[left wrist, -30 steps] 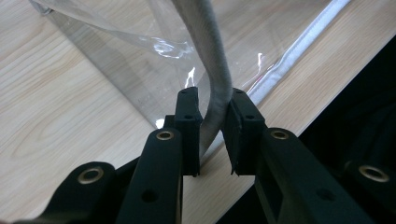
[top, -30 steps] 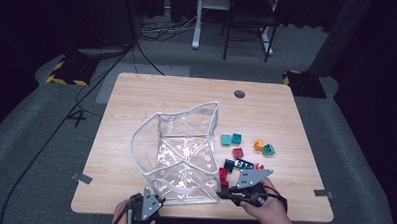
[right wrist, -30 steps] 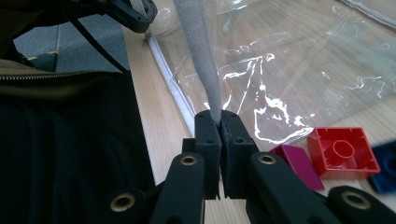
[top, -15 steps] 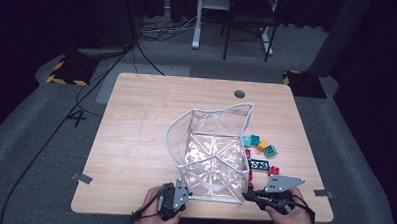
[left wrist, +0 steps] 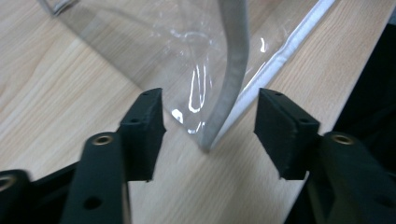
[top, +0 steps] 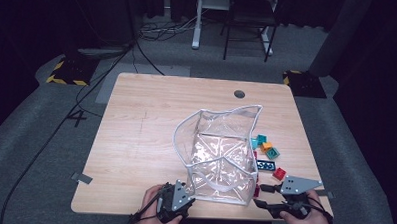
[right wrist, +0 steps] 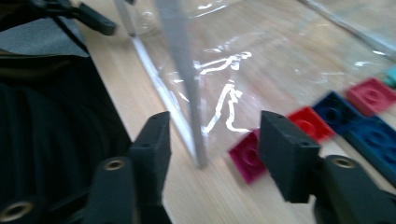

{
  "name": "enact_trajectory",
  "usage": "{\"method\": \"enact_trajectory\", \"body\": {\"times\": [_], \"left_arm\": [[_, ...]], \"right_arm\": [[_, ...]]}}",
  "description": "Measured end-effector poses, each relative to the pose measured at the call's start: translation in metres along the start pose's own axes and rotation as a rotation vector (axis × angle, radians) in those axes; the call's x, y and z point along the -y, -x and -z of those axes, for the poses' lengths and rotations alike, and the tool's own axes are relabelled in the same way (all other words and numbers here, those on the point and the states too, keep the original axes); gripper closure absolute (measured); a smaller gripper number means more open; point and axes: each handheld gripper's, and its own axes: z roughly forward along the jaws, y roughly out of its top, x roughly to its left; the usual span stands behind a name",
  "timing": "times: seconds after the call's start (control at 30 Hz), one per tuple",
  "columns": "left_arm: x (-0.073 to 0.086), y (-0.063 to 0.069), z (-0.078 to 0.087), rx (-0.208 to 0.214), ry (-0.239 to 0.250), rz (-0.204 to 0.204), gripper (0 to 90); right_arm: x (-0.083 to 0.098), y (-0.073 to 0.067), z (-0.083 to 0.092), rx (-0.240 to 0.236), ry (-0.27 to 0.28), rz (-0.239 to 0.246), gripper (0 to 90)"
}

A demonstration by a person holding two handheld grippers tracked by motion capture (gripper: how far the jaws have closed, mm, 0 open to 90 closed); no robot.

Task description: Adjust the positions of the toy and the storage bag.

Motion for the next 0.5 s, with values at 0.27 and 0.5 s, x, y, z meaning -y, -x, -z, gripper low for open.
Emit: {"method": "enact_trajectory", "body": {"times": [0.27, 0.5], "left_arm": [[0.013, -0.026, 0.014, -0.006, 0.007, 0.059, 31.4], [0.020, -0.068, 0.006, -0.020, -0.103, 0.073, 25.2]], "right_arm": [[0.011, 0.041, 0.016, 0.102, 0.033, -0.085, 34.3], [0.022, 0.093, 0.014, 0.262, 0.035, -0.176, 28.9]]}}
